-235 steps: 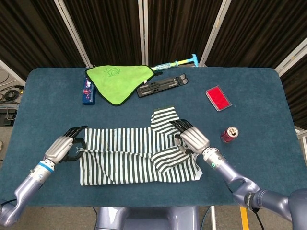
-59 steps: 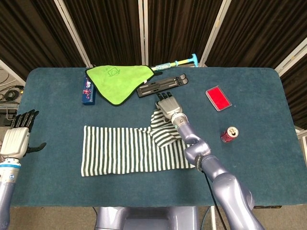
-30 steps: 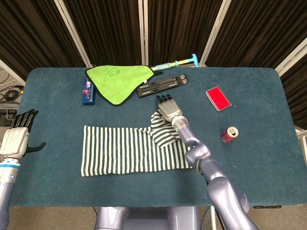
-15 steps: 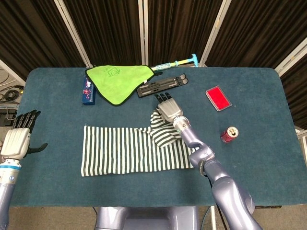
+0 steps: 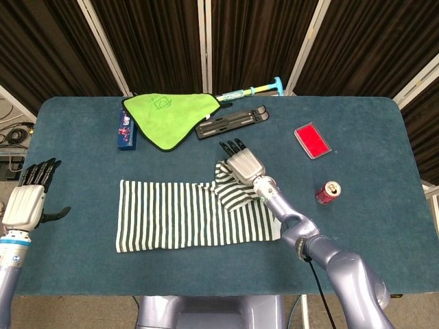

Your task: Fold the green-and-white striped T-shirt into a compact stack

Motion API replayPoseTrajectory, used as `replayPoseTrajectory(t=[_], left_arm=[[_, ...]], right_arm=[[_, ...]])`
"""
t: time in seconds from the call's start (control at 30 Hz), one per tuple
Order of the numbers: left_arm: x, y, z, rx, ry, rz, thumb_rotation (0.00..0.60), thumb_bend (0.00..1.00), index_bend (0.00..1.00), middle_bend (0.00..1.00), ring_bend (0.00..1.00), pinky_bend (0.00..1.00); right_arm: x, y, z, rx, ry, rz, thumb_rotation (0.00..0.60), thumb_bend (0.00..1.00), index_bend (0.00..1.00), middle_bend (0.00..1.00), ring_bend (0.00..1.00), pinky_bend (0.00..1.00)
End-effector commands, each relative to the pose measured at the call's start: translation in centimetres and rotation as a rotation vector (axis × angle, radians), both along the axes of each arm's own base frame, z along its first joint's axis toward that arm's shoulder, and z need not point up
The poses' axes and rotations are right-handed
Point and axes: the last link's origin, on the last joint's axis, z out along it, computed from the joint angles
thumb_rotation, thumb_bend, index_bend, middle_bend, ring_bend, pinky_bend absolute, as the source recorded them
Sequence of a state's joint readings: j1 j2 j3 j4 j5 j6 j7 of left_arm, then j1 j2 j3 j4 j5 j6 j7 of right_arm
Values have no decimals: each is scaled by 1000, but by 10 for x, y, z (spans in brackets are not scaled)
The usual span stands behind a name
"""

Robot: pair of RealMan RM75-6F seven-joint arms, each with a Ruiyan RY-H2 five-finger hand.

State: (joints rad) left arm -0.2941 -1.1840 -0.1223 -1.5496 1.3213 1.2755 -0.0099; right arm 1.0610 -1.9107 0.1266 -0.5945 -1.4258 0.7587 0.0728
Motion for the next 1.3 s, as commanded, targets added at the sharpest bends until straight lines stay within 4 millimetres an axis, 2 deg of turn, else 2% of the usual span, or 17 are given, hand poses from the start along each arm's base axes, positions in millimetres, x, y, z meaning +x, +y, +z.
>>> replayPoseTrajectory(t=[0.03,0.5,0.7,0.93,1.13,1.2,1.27,1.3], left_arm=[[1,-1,0,-1,-1,-3,600,200,0,0,0,0],[7,-6,0,-11,-13,-25,600,200,0,0,0,0],[10,-9,-1,-19,-16,-36,600,200,0,0,0,0],[12,-10,-3,-30,-17,-44,600,200,0,0,0,0],[12,-10,-4,-34,-16,-45,600,200,0,0,0,0],[12,-10,-4,-33,-16,-43,600,200,0,0,0,0],[11,-10,-4,-33,-18,-42,600,200,0,0,0,0],[11,-10,-4,-32,-18,-42,600,200,0,0,0,0]], right_arm=[[-9,13,12,-22,17,40,600,457,706,14,0,0],[-14,49,35,-43,42,114,600,456,709,16,0,0],[-26,68,40,-43,70,138,600,457,710,17,0,0],[-45,80,33,-22,104,114,600,457,710,16,0,0],[-50,85,24,-6,96,98,600,449,708,9,0,0],[-50,87,23,6,85,93,600,430,671,2,0,0],[-50,90,23,16,75,90,600,384,554,0,0,0],[-49,91,24,18,73,89,600,354,454,0,0,0]])
